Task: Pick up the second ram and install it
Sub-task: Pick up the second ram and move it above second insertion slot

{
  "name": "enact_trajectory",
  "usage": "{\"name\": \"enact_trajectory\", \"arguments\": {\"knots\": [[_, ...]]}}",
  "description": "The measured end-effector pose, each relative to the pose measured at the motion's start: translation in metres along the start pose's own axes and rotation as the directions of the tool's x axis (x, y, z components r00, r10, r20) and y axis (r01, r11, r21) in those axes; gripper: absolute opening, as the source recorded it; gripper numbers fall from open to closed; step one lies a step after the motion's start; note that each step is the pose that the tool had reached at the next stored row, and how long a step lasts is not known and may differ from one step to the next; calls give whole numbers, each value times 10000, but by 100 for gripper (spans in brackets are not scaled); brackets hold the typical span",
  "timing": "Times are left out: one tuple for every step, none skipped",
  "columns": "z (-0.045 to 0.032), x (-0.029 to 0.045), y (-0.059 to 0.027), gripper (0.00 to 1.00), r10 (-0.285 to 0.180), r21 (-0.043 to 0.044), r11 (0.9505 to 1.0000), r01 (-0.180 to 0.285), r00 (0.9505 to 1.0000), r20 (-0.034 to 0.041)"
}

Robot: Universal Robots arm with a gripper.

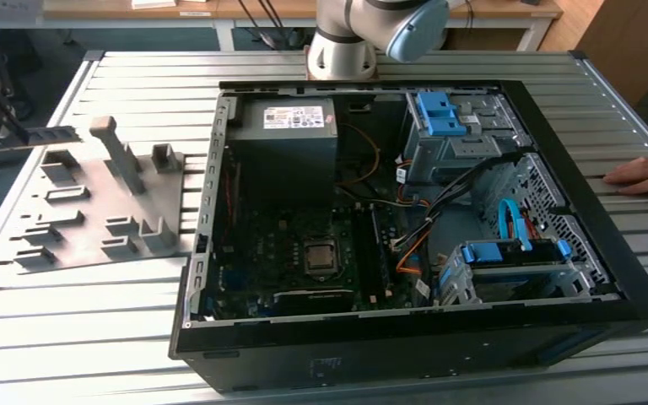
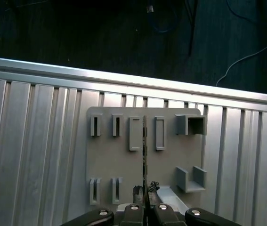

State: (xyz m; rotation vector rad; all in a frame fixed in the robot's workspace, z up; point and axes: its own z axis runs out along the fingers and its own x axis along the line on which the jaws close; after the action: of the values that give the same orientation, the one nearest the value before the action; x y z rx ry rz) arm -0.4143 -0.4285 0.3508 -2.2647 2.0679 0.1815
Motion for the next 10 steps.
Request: {"name": "enact_trajectory", "arguments": {"knots": [[-23, -3, 1, 14, 0, 0, 10000, 0, 10000, 14], [-43, -6, 1, 14, -1, 2, 10000, 1, 10000, 33], [-66, -9, 2, 14, -2, 3, 10000, 2, 10000, 52], [-88, -12, 3, 14, -3, 6, 10000, 3, 10000, 69], [-109, -15, 3, 14, -4, 7, 10000, 4, 10000, 88], [-131, -18, 4, 14, -4, 8, 10000, 4, 9999, 106], [-152, -20, 4, 14, -5, 10, 10000, 5, 9999, 128], [-173, -23, 5, 14, -6, 12, 10000, 6, 9999, 149], [-195, -26, 6, 14, -7, 14, 10000, 7, 9999, 169], [-217, -29, 6, 14, -8, 16, 10000, 8, 9998, 190]]}}
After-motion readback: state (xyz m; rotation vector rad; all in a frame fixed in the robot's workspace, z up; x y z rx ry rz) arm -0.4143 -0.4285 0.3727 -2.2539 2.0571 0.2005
